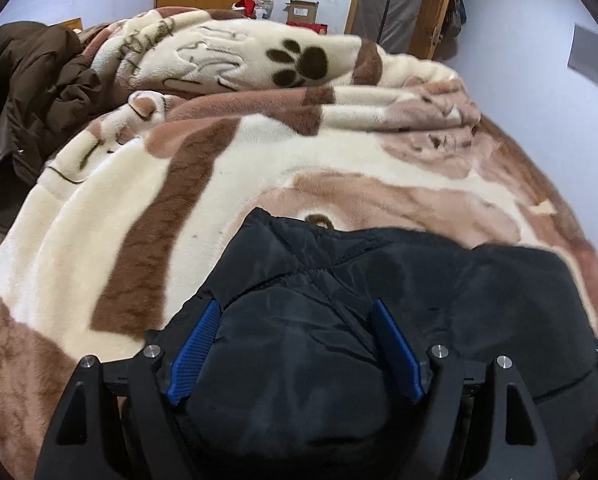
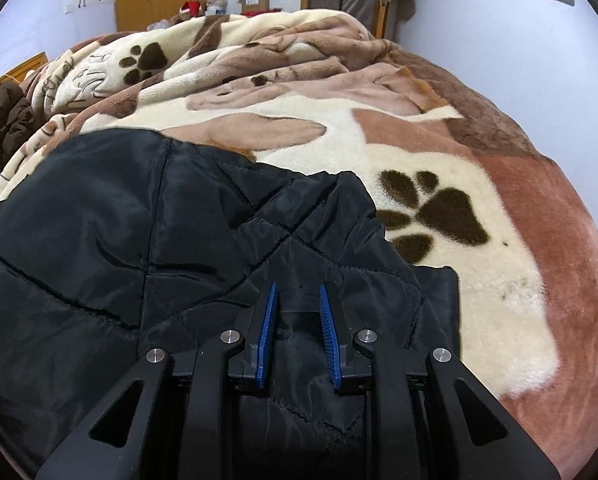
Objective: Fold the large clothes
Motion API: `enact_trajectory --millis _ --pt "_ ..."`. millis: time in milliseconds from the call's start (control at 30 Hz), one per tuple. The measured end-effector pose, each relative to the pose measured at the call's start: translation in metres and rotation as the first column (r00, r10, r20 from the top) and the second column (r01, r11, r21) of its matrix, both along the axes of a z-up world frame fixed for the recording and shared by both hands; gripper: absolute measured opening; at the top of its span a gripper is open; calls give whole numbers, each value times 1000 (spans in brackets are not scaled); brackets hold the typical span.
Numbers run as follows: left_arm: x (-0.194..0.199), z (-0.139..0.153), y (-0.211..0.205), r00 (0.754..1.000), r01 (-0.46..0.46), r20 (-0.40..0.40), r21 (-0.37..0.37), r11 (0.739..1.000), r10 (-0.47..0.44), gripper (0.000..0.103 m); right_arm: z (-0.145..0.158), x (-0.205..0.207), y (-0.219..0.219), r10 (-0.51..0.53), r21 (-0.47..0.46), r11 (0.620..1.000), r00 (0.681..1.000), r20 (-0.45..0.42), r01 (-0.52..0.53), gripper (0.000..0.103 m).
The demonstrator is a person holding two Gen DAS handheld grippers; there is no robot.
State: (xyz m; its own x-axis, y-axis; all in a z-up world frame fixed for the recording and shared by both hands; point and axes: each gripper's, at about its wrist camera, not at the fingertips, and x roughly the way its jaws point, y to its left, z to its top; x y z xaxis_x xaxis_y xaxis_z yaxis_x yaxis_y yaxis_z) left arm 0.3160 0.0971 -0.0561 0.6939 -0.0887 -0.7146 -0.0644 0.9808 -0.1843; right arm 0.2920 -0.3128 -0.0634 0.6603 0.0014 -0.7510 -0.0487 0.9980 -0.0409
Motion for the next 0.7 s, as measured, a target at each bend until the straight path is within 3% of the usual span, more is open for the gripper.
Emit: enact_trajectory --millis 200,300,400,467,533,600,700 --pt "-58 37 11 994 8 108 -37 999 -4 79 51 -46 7 46 89 994 993 110 -56 23" --pt "-87 35 9 992 18 124 -47 999 -12 79 40 -65 12 63 98 993 995 83 -71 23" --pt "-95 4 1 999 37 35 -29 999 -36 79 0 -62 8 60 85 995 998 -16 -59 23" --pt "-94 -15 -3 999 44 2 -32 999 -44 79 -11 -59 5 65 92 994 998 -27 -62 23" --pt "-93 -14 -7 999 33 -5 -1 999 -33 79 -7 -56 9 57 76 996 998 -41 -54 23" --pt "-96 -3 -10 1000 29 -9 -28 999 -29 79 5 -59 13 48 51 998 998 -43 -46 23" --pt "-117 18 -28 994 103 42 -52 993 -101 79 25 -77 16 71 86 994 997 8 -71 23"
